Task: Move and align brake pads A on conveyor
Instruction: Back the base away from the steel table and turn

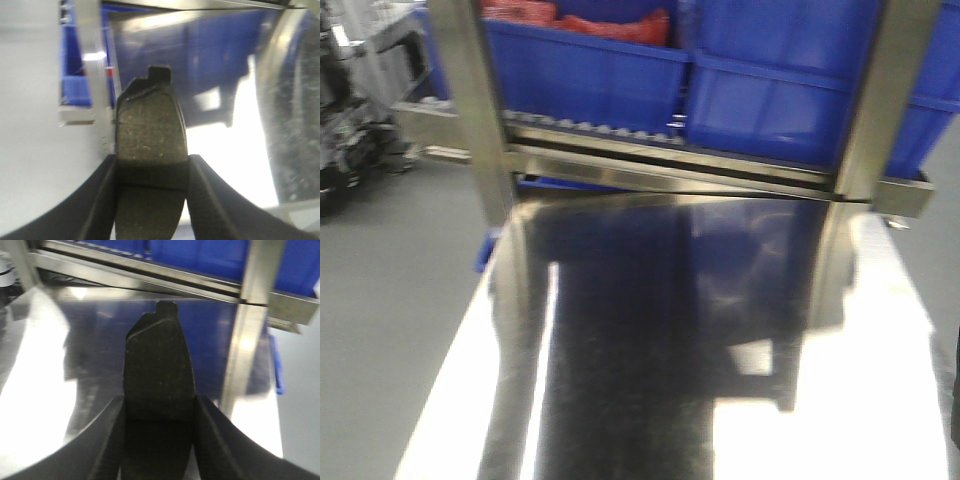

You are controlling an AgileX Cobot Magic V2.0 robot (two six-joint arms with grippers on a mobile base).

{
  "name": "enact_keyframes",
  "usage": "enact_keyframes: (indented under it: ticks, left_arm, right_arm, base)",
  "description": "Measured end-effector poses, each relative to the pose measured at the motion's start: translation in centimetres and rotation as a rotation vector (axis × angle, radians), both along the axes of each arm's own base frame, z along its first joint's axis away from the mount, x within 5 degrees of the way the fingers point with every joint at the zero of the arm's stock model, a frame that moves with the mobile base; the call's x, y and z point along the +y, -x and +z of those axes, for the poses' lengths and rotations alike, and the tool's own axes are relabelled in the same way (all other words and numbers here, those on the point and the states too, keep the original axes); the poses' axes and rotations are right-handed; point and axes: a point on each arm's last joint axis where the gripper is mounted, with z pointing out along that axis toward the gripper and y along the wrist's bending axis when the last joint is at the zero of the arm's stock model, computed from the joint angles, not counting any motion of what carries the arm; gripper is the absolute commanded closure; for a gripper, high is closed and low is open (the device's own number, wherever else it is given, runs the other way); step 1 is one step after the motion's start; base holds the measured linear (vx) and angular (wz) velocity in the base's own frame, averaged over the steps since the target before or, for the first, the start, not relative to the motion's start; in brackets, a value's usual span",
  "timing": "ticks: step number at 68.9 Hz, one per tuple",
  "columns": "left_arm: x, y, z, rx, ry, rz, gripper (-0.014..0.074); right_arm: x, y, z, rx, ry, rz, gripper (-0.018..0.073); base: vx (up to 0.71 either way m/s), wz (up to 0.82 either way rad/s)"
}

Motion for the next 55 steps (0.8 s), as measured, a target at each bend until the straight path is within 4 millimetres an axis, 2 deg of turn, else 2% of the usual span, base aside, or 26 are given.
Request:
enact_keyframes:
  ticks: [55]
  left_arm:
    - [0.03,-0.01,0.00,-0.001,-0.004,0.002,0.0602]
  right_arm:
    - [0.01,-0.01,-0.01,-0.001,-0.001,0.000,0.0564]
  base:
    - [-0.19,0.79]
